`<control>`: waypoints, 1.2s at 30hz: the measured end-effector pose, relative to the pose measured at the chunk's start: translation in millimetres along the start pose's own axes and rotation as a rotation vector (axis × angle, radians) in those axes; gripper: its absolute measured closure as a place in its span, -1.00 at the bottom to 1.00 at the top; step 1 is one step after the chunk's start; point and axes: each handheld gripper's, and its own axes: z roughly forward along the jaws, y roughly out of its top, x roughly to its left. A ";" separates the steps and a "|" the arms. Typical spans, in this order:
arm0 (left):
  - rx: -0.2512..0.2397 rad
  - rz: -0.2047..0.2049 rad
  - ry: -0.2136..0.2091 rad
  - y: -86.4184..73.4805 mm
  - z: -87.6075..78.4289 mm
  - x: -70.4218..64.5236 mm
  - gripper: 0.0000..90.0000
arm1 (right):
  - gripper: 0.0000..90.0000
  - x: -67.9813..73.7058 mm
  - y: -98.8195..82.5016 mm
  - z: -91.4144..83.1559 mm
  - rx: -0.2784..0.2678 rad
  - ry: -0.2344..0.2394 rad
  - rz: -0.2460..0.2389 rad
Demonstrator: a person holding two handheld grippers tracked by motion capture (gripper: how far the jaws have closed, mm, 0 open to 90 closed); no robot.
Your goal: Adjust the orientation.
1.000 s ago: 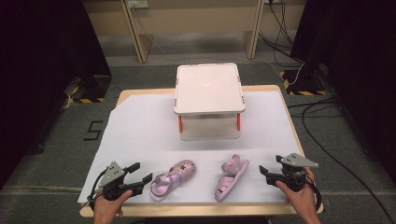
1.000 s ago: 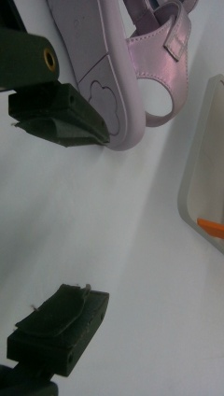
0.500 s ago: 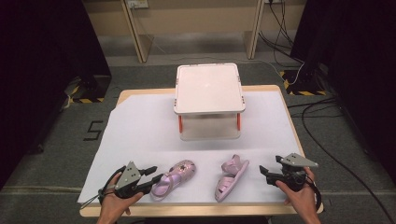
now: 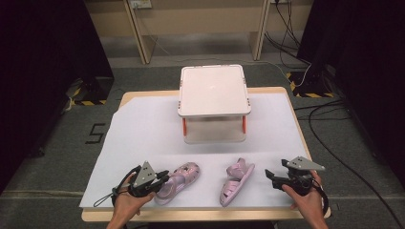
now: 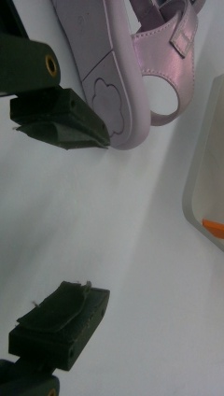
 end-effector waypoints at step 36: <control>0.015 0.081 0.113 15.3 13.9 -14.8 0.25 | -0.49 -2.8 -1.3 2.6 0.008 0.011 0.002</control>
